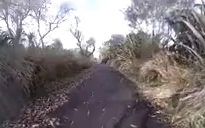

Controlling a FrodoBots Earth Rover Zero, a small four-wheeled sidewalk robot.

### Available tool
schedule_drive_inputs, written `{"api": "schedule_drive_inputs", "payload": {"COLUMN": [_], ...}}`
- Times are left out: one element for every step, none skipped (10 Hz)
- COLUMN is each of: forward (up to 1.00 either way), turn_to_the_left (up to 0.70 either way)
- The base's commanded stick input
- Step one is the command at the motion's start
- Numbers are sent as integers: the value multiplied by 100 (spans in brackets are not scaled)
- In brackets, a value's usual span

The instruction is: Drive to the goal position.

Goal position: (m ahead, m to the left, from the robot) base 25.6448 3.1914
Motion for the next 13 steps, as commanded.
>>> {"api": "schedule_drive_inputs", "payload": {"forward": [85, 85, 85, 85, 85, 85, 85, 85, 85, 85, 85, 85, 85], "turn_to_the_left": [0, -26, -34, -34, -34, -34, 0, 0, -18, -34, -34, -8, 0]}}
